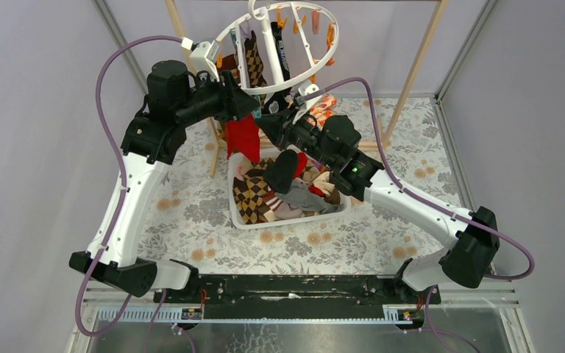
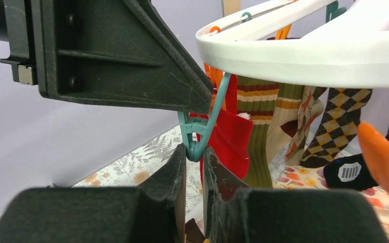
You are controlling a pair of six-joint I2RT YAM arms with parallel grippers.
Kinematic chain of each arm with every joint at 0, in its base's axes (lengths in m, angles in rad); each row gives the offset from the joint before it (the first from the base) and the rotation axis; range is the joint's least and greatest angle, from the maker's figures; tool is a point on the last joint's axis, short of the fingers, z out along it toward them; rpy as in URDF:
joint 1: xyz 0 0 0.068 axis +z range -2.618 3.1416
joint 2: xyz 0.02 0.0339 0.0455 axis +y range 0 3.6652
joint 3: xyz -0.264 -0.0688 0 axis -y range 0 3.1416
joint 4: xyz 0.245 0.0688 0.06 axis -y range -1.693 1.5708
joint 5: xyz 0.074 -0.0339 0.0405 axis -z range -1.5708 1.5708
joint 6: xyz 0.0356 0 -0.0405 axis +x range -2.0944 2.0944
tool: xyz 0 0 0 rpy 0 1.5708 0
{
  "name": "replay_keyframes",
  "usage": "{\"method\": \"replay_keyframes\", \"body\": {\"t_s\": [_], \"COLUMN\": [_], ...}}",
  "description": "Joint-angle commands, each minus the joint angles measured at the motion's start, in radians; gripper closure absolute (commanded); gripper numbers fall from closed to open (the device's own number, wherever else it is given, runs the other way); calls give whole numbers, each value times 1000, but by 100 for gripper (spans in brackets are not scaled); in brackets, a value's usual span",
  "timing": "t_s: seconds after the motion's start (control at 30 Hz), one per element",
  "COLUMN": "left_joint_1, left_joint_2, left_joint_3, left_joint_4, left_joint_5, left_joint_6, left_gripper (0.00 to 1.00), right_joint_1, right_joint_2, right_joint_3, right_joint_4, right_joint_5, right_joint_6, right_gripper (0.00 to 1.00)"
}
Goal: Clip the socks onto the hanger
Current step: Open the clamp at the hanger.
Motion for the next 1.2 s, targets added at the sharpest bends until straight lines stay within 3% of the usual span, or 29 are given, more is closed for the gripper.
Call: {"method": "replay_keyframes", "body": {"t_s": [0.0,0.23,0.37,0.63,0.93,1.07,1.17], "left_joint_1": [2,2,2,4,6,7,8], "left_joint_2": [-2,-9,-16,-21,-27,-28,-28], "left_joint_3": [-2,-11,-17,-14,-8,-10,-9], "left_joint_4": [40,47,47,45,39,36,35], "left_joint_5": [-4,25,26,34,35,25,21], "left_joint_6": [-1,7,4,1,-1,-1,-3], "left_gripper": [61,77,79,79,79,79,70], "right_joint_1": [18,2,-84,-178,-178,-178,-178], "right_joint_2": [-3,-37,-21,103,185,198,199], "right_joint_3": [22,-72,-137,-135,-73,-68,-67], "right_joint_4": [46,148,296,668,736,757,766], "right_joint_5": [-37,-64,-199,-399,-427,-430,-426], "right_joint_6": [70,282,532,868,943,955,952], "right_gripper": [96,46,36,37,46,56,69]}}
